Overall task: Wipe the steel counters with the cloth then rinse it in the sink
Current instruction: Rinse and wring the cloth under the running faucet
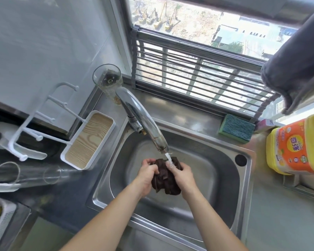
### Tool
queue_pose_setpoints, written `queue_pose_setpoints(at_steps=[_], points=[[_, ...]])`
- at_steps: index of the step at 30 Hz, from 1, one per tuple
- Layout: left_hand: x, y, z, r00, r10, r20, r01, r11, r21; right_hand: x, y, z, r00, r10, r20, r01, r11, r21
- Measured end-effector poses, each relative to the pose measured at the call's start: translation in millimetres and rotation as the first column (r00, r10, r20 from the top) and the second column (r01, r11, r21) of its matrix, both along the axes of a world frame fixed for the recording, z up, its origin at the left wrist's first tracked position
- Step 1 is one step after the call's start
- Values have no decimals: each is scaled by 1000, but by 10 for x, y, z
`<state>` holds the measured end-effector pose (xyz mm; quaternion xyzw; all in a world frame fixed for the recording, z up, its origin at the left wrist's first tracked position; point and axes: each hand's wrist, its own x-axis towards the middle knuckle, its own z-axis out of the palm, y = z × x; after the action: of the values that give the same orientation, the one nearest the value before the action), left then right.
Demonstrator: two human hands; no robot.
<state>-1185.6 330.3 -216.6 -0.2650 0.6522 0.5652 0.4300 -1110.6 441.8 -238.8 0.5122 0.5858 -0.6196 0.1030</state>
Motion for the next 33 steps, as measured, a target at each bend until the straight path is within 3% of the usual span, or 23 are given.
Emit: queue_pose_setpoints(at_steps=[2,5,7,9,12,15,18,22,25,28,30,33], points=[[-3,-20,-28,998,-27,49,28,999,-34,-13,15,-56,994,-100,-37,100,995,14],[45,-74,21,958,-189,215,165,979,123,-72,-56,48,974,-223,-40,224,974,23],[74,-48,16,950,-212,227,177,970,167,-81,-109,188,985,-169,35,163,976,143],[75,8,-87,977,-168,128,153,981,119,-61,-159,293,988,-105,115,67,952,297],[-5,32,-165,998,-49,26,49,999,0,-35,-307,297,996,61,64,-80,928,365],[-54,59,-134,999,-26,36,26,1000,0,-14,-512,232,985,174,15,-170,932,320],[10,166,-59,989,-44,141,36,998,57,-59,-525,252,1000,11,-7,-9,960,279],[78,250,-35,987,22,156,-39,994,102,-190,-356,230,990,-134,53,113,950,289],[101,270,-26,990,5,139,-17,996,88,-239,-266,200,985,-164,53,139,940,310],[110,204,-11,990,-115,84,110,992,58,-240,-199,111,991,-131,41,113,948,298],[118,134,-52,981,-180,77,175,983,61,-232,-145,36,985,-150,90,123,961,247],[131,33,42,935,-250,250,202,958,204,-238,-76,-88,963,-214,163,215,977,15]])
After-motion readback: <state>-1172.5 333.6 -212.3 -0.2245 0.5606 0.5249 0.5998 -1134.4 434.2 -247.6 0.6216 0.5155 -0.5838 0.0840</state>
